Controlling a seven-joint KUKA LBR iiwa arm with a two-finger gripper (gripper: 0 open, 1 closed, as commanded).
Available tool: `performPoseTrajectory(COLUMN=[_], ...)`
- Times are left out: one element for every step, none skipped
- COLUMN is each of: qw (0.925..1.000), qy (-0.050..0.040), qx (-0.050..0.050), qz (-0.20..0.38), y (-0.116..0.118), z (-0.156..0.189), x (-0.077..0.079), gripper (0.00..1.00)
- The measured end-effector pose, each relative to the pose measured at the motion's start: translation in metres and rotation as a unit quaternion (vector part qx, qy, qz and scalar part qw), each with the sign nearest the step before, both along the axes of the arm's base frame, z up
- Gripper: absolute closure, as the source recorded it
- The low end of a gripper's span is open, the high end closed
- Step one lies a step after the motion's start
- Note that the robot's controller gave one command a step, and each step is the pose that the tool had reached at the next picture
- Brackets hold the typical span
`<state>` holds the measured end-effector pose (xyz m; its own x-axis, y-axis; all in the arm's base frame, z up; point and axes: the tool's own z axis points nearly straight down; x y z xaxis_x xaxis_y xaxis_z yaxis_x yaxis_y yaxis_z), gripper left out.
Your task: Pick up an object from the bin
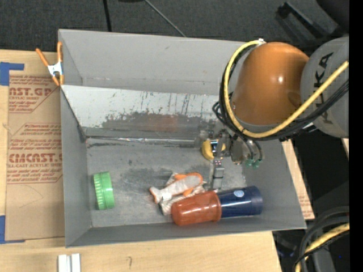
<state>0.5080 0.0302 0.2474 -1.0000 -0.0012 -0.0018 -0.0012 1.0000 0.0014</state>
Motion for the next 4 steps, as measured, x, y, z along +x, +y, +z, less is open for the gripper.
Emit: performPoseTrajectory(qw=[1.0, 0.9997, 0.9992, 0.9957], qy=[0.0, -0.0032, -0.0017, 0.0047], qx=[0.0, -0.001, -0.001, 0.002], qz=[0.0, 0.024, 0.041, 0.092], y=[0.0, 0.013, 0.01, 0.007], z=[0.0, -0.053, -0.121, -0.17], x=[0.0, -0.003, -0.014, -0.013], gripper=[0.0, 0.0, 0.0, 1.0])
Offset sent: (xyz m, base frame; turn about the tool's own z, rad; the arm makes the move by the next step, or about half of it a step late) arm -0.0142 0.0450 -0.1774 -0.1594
